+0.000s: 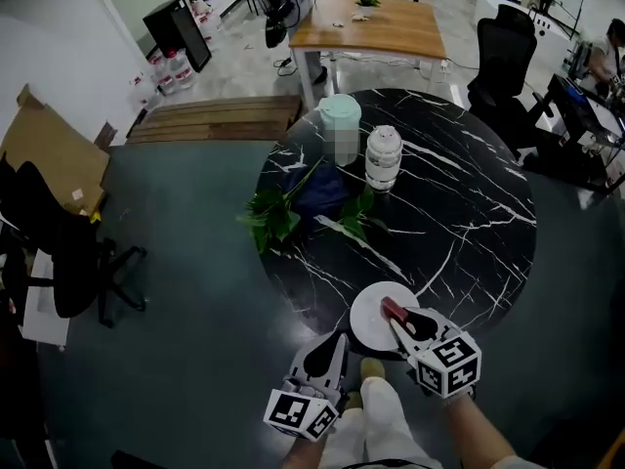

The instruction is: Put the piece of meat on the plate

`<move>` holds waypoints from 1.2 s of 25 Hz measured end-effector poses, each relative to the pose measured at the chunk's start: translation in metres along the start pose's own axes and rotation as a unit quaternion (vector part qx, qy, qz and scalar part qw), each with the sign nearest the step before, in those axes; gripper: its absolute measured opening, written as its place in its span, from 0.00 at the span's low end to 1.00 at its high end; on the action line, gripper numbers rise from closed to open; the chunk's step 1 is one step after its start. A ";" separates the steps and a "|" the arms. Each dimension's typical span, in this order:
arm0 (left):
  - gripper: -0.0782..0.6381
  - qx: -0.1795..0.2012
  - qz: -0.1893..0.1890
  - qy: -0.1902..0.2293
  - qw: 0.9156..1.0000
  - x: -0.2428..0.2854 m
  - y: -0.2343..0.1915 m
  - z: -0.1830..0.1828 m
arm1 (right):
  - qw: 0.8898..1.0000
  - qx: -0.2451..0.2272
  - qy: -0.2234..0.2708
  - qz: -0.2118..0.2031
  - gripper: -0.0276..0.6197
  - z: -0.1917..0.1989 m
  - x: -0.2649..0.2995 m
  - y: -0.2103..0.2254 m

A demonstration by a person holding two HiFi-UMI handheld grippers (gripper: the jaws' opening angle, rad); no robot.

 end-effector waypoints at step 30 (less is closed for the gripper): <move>0.12 -0.009 -0.008 0.004 1.000 -0.010 0.003 0.005 | 0.998 0.030 -0.038 0.033 0.38 0.014 0.019 0.022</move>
Point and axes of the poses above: the fingertips, and each gripper's own axes: x forward along the fingers, y to its right, z out of its underside, the point moved 3 cm from there along -x, backward along the fingers, and after that the axes turned 1 degree about -x, right-handed, at the moved point
